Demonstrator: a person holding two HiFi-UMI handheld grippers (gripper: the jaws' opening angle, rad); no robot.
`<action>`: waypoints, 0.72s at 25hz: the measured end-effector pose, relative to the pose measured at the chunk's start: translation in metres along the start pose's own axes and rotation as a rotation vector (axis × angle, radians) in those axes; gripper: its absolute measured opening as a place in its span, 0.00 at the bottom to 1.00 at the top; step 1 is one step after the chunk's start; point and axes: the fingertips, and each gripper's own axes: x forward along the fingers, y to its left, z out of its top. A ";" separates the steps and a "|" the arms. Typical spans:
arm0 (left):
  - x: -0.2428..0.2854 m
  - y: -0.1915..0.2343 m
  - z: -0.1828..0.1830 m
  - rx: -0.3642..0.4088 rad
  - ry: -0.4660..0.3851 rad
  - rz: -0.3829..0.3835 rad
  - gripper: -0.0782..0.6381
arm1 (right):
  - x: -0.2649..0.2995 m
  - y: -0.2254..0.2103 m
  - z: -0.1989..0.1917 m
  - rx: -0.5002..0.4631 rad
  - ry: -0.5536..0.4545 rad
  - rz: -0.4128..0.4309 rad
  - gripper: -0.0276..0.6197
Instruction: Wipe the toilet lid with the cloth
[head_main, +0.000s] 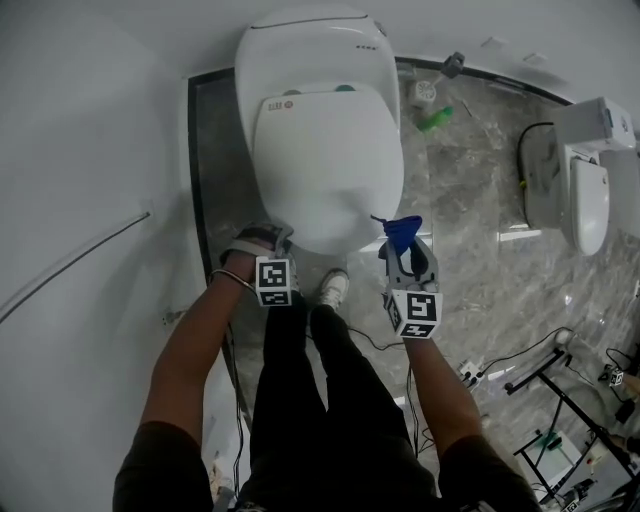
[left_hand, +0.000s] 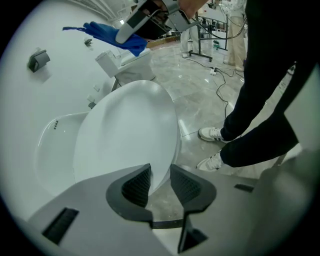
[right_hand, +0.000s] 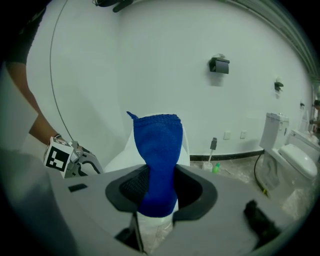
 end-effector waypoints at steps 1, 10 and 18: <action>0.006 -0.002 0.002 -0.004 0.003 -0.008 0.29 | 0.002 -0.001 0.004 -0.026 -0.006 -0.003 0.25; 0.032 -0.011 -0.005 -0.008 0.033 -0.052 0.28 | 0.032 0.014 0.018 -0.030 0.005 -0.001 0.25; 0.031 -0.012 -0.002 -0.083 -0.007 -0.085 0.28 | 0.082 0.042 0.003 -0.049 0.148 0.074 0.25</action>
